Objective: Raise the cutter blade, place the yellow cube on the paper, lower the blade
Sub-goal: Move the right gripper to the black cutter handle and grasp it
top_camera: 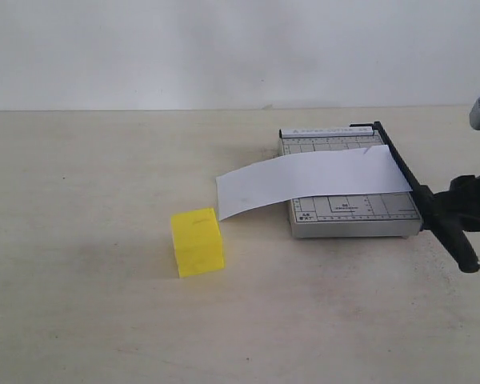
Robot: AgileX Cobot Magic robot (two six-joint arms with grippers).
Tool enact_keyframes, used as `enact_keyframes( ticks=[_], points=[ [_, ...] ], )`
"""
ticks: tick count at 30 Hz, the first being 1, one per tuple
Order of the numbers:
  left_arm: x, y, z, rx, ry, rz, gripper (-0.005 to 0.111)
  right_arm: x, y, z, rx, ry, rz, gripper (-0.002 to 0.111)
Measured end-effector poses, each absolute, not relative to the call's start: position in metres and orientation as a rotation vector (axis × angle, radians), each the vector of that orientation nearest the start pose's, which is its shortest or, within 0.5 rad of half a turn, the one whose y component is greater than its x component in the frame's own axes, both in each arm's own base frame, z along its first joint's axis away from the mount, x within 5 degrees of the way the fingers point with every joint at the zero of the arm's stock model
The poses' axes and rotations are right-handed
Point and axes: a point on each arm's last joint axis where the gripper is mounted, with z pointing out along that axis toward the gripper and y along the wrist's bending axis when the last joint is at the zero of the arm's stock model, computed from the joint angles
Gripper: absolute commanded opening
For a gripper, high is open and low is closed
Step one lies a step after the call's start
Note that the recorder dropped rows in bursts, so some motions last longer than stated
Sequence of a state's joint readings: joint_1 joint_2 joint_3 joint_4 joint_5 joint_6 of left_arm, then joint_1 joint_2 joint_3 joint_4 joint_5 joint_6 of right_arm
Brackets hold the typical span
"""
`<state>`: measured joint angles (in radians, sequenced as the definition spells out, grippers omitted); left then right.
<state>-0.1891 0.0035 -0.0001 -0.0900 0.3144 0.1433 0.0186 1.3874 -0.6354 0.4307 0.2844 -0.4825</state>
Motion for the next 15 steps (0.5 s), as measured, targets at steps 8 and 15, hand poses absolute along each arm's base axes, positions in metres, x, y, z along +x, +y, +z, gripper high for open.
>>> enact_keyframes(
  ticks=[8, 15],
  points=[
    [0.053, -0.013, 0.185, 0.241, 1.785, -0.119, 0.004, 0.259, 0.017, 0.167, -0.099, 2.602, 0.167, 0.059],
    [0.053, -0.013, 0.185, 0.241, 1.785, -0.119, 0.004, 0.260, 0.017, 0.161, -0.103, 2.627, 0.168, 0.029]
  ],
)
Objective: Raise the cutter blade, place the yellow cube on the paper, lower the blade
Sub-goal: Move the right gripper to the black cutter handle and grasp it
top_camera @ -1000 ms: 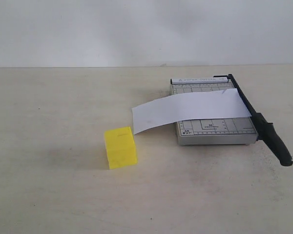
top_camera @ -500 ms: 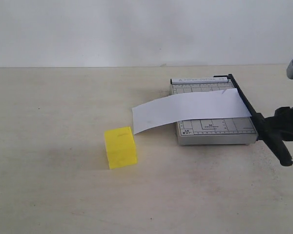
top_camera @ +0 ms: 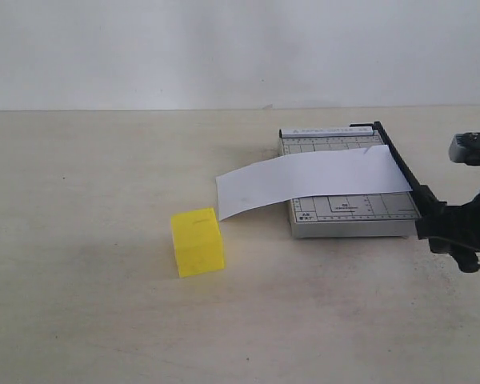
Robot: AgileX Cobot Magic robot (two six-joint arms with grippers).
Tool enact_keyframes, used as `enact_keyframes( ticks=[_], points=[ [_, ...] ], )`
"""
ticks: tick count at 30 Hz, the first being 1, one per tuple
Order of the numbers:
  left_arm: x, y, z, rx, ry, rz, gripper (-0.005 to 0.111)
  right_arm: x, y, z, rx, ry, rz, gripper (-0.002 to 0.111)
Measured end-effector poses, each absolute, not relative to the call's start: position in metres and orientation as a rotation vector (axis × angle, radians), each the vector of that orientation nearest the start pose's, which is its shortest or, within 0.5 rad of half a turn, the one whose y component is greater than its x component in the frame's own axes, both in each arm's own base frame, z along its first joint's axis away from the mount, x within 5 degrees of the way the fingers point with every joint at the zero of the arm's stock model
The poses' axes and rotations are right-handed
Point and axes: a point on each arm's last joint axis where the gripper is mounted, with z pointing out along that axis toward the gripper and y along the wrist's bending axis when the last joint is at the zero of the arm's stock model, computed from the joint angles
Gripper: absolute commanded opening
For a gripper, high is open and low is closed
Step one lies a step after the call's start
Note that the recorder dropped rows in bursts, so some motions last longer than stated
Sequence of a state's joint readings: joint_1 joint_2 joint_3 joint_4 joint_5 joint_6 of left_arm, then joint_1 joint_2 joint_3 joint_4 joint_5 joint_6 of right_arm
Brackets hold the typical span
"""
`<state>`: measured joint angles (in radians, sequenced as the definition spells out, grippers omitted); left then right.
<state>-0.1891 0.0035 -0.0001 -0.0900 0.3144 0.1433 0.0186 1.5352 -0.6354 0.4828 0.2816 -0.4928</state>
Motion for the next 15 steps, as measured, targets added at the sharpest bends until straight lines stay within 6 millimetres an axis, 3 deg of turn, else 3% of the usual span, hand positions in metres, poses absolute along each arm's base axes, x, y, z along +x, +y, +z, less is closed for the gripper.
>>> enact_keyframes(
  ticks=[9, 15],
  points=[
    [0.0529, -0.0127, 0.1847, 0.241, 1.785, -0.119, 0.004, 0.2598, 0.0169, 0.1602, -0.114, 2.635, 0.170, -0.001],
    [0.0529, -0.0127, 0.1847, 0.241, 1.785, -0.119, 0.004, 0.2595, 0.0170, 0.1601, -0.115, 2.638, 0.172, 0.000]
  ],
)
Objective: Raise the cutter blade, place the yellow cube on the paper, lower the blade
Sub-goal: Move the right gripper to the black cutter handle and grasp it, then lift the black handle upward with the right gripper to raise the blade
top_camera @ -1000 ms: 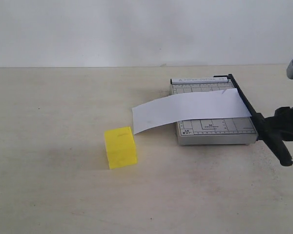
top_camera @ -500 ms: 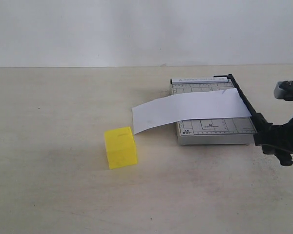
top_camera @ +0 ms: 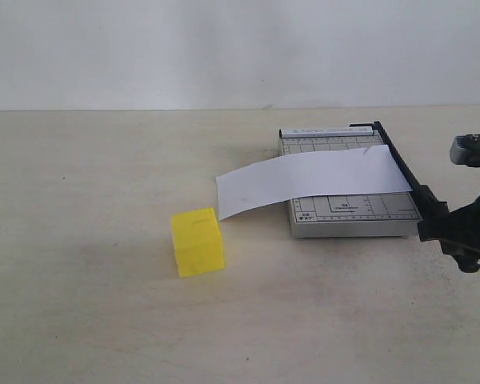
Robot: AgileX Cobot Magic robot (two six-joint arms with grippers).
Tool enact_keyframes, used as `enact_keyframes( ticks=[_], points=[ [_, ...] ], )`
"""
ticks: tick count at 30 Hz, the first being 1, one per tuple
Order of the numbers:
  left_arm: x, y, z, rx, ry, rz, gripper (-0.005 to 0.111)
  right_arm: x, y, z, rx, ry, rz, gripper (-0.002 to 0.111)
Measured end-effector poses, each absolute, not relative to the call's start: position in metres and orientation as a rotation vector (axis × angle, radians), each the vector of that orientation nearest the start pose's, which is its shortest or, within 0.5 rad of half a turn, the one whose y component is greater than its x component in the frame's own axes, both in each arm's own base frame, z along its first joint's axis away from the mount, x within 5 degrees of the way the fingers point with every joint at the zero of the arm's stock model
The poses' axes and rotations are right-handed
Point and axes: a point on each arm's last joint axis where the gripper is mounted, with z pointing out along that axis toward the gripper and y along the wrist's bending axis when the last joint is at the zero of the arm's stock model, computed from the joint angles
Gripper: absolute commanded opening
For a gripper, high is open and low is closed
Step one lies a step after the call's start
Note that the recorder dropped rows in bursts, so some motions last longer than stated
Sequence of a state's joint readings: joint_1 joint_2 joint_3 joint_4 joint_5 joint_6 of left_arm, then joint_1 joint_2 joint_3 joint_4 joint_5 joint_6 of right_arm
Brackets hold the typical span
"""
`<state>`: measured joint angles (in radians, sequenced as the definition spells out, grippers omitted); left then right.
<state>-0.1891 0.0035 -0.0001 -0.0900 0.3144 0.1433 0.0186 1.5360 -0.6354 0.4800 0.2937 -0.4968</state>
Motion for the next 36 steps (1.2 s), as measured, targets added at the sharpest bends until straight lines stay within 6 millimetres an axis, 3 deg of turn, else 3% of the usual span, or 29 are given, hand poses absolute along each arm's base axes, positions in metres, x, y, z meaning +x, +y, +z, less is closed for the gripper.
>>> enact_keyframes(
  ticks=[6, 17, 24, 31, 36],
  points=[
    [0.053, -0.013, 0.185, 0.241, 1.785, -0.119, 0.004, 0.258, 0.017, 0.170, -0.115, 2.600, 0.171, 0.000],
    [0.053, -0.013, 0.185, 0.241, 1.785, -0.119, 0.004, 0.246, 0.015, 0.225, -0.054, 2.350, 0.160, 0.000],
    [0.053, -0.013, 0.185, 0.241, 1.785, -0.119, 0.004, 0.240, 0.015, 0.246, -0.050, 2.242, 0.143, 0.000],
    [0.053, -0.013, 0.185, 0.241, 1.785, -0.119, 0.004, 0.252, 0.015, 0.275, -0.059, 2.153, 0.144, 0.000],
    [0.053, -0.013, 0.185, 0.241, 1.785, -0.119, 0.004, 0.252, 0.016, 0.276, -0.066, 2.154, 0.145, 0.004]
  ],
)
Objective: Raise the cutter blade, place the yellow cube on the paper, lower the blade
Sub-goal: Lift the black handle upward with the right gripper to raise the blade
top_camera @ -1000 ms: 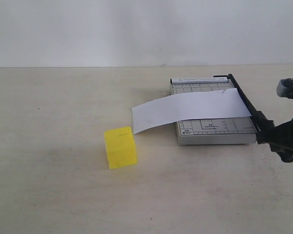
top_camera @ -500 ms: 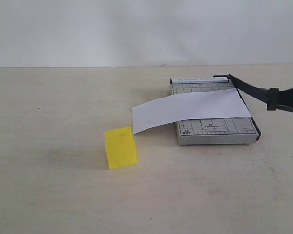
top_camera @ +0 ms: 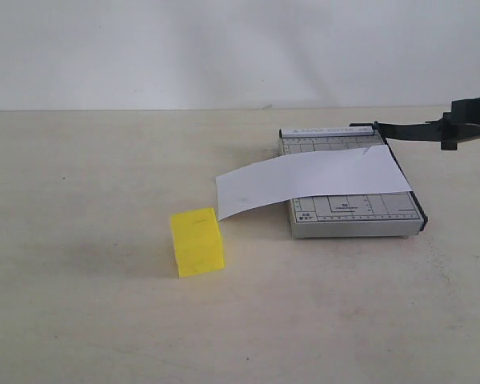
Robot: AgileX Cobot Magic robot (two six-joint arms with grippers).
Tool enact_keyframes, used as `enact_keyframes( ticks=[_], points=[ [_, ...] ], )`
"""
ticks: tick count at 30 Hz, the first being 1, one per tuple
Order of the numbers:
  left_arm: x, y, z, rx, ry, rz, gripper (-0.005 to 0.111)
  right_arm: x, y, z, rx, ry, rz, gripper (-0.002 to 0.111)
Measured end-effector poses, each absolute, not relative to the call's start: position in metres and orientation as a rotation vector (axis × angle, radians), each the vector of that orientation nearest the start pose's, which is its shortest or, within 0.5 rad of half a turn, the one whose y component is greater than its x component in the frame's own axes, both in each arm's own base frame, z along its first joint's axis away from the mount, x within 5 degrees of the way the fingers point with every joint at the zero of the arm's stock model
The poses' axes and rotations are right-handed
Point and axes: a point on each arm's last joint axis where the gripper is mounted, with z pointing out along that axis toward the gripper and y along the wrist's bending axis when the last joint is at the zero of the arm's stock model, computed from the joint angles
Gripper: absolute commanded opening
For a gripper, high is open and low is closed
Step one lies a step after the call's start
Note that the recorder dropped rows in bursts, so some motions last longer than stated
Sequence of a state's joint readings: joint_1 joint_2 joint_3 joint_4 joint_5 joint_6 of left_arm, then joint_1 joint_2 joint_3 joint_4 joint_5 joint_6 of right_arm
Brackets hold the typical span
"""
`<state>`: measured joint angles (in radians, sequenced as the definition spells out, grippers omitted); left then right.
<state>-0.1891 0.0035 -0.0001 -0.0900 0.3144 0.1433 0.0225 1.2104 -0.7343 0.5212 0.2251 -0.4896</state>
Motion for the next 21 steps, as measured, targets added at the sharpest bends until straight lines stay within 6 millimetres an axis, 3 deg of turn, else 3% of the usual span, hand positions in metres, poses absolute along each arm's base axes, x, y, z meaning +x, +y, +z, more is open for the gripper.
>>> enact_keyframes(
  ticks=[7, 14, 21],
  points=[
    [0.053, -0.013, 0.185, 0.241, 1.785, -0.119, 0.004, 0.249, 0.017, 0.281, -0.082, 2.153, 0.156, 0.040],
    [0.053, -0.013, 0.185, 0.241, 1.785, -0.119, 0.004, 0.238, 0.017, 0.302, -0.093, 2.071, 0.148, 0.040],
    [0.053, -0.013, 0.185, 0.241, 1.785, -0.119, 0.004, 0.190, 0.016, 0.353, -0.104, 1.837, 0.134, 0.040]
  ],
)
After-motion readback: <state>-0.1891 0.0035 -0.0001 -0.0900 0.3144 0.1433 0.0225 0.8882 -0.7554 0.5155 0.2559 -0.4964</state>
